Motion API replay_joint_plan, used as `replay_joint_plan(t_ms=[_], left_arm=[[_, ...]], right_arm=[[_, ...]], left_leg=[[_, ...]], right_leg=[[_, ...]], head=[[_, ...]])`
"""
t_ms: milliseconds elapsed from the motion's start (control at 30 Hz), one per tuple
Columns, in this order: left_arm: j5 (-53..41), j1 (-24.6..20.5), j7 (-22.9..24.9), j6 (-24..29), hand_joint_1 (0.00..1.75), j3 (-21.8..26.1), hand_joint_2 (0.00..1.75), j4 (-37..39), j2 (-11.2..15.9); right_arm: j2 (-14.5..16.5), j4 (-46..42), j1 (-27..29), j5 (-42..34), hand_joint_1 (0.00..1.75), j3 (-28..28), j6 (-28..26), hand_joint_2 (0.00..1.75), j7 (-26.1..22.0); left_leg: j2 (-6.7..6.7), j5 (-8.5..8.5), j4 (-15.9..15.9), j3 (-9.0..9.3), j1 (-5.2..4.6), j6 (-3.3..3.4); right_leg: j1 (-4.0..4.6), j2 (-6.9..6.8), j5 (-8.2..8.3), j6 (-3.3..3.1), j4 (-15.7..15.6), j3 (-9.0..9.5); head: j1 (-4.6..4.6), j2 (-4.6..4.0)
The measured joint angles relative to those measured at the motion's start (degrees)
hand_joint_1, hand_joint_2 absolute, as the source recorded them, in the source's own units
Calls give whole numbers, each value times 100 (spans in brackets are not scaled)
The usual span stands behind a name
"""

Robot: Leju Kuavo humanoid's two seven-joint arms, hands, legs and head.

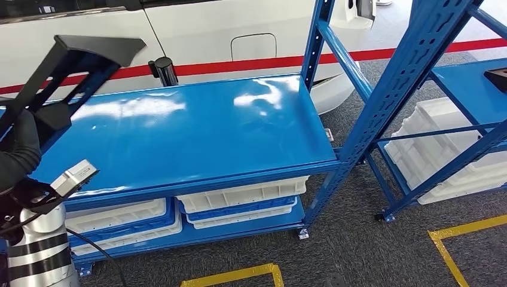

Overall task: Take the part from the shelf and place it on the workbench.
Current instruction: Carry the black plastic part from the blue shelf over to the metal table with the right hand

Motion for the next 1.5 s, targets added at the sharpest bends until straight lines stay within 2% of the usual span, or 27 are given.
replay_joint_plan(t_ms=[67,167,233,300,367,400,433,500,567,633,700,767,833,867,900,933,1000,1033,1100,1167,1200,1233,1300,1333,1367,1433,1500], left_arm=[[-26,-7,-3,0,175,-24,175,-51,35],[-42,-16,-5,4,175,-49,175,-124,98],[-44,-33,-2,2,175,-65,175,-154,139],[-47,-53,2,0,175,-93,175,-171,160],[-51,-58,3,0,175,-119,175,-178,172],[-52,-58,2,0,175,-127,175,-185,179],[-51,-61,2,0,175,-135,175,-197,187],[-47,-82,2,0,175,-141,175,-240,203],[-51,-104,2,0,175,-156,175,-290,209],[-75,-107,2,0,175,-174,175,-327,217],[-93,-119,2,0,175,-196,175,-356,225],[-96,-131,2,0,175,-218,175,-381,228],[-96,-130,2,0,175,-226,175,-394,232],[-96,-129,2,0,175,-228,175,-396,233],[-96,-127,2,0,175,-228,175,-396,235],[-97,-127,2,0,175,-229,175,-399,238],[-101,-129,2,0,175,-233,175,-420,246],[-103,-132,2,0,175,-238,175,-439,250],[-117,-140,2,0,175,-260,175,-479,263],[-151,-147,2,0,175,-287,175,-514,288],[-165,-153,2,1,175,-297,175,-531,308],[-179,-166,2,1,175,-303,175,-546,333],[-194,-189,2,2,175,-318,175,-562,384],[-204,-194,2,1,175,-326,175,-563,401],[-208,-192,2,1,175,-333,175,-564,415],[-215,-191,2,0,175,-350,175,-580,438],[-223,-197,2,0,175,-374,175,-608,458]], right_arm=[[0,5,-21,6,0,1,2,175,2],[-6,8,-59,17,0,2,3,175,4],[-8,8,-94,18,0,2,5,175,4],[-10,8,-122,18,0,2,8,175,4],[-11,8,-134,19,0,2,10,175,3],[-12,8,-139,19,0,2,10,175,2],[-12,8,-147,19,0,2,10,175,1],[-16,8,-174,19,0,2,11,175,-4],[-24,8,-201,17,0,2,17,175,-9],[-27,8,-207,16,0,2,23,175,-13],[-34,8,-201,16,0,2,27,175,-14],[-42,8,-199,17,0,2,34,175,-16],[-41,8,-200,17,0,2,42,175,-17],[-40,8,-200,17,0,2,43,175,-17],[-41,8,-201,17,0,2,43,175,-17],[-42,8,-202,17,0,2,43,175,-17],[-58,7,-214,16,0,2,44,175,-17],[-67,6,-220,15,0,2,48,175,-17],[-73,4,-228,13,0,2,55,175,-18],[-47,5,-225,6,0,2,64,175,-18],[-36,7,-226,2,0,2,68,175,-18],[-27,8,-228,-5,0,2,73,175,-19],[-18,8,-229,-15,0,2,83,175,-20],[-14,8,-224,-19,0,2,89,175,-20],[-8,8,-218,-20,0,2,95,175,-20],[0,8,-204,-21,0,2,104,175,-20],[-4,7,-197,-24,0,2,106,175,-20]], left_leg=[[-27,-7,75,-64,-8,-94],[-31,-23,153,-147,0,-186],[104,-305,492,-292,15,-221],[216,-767,1231,-565,15,-238],[227,-984,1777,-719,17,-243],[234,-928,1754,-648,19,-239],[246,-782,1508,-464,23,-233],[281,-494,725,37,27,-236],[288,-402,278,278,3,-228],[275,-376,243,231,-39,-171],[280,-297,233,144,-52,-63],[284,-195,220,25,-60,57],[279,-99,223,-112,-95,120],[275,-52,225,-177,-117,133],[269,-7,226,-235,-141,142],[262,35,227,-286,-167,148],[250,110,228,-360,-209,148],[250,145,230,-386,-224,137],[255,229,224,-420,-228,94],[254,292,217,-450,-225,38],[251,237,254,-481,-227,4],[250,81,382,-534,-223,-34],[253,-430,960,-707,-173,-127],[254,-649,1335,-797,-129,-176],[255,-749,1630,-844,-84,-226],[265,-597,1690,-689,14,-331],[284,-354,1069,-213,105,-473]], right_leg=[[1,54,99,-34,-367,182],[-1,50,115,-167,-337,114],[-11,7,161,-282,-338,59],[17,-42,201,-372,-335,3],[44,-97,234,-408,-331,-47],[51,-120,250,-412,-329,-65],[52,-137,264,-406,-327,-75],[65,-158,292,-370,-316,-93],[92,-169,340,-298,-308,-119],[100,-179,407,-198,-325,-144],[85,-172,327,-155,-245,-234],[86,-147,-49,-215,236,-461],[108,-127,-454,-269,1005,-716],[122,-121,-537,-264,1274,-770],[141,-117,-516,-247,1341,-722],[167,-114,-421,-234,1193,-570],[251,-93,-222,-295,424,-24],[290,-91,-188,-354,14,245],[351,-88,-177,-438,-436,526],[314,-100,-98,-464,-508,508],[277,-109,-53,-492,-538,484],[238,-123,3,-532,-564,448],[210,-150,101,-586,-576,351],[205,-163,145,-589,-567,295],[195,-173,184,-576,-555,237],[147,-190,243,-521,-498,116],[97,-199,276,-461,-387,-16]], head=[[2,0],[-36,0],[-76,0],[-104,0],[-107,0],[-109,0],[-108,0],[-115,0],[-117,1],[-110,1],[-107,0],[-90,0],[-78,0],[-78,0],[-79,0],[-78,0],[-82,0],[-86,0],[-85,0],[-69,0],[-67,0],[-83,0],[-113,0],[-125,0],[-126,0],[-130,0],[-140,0]])
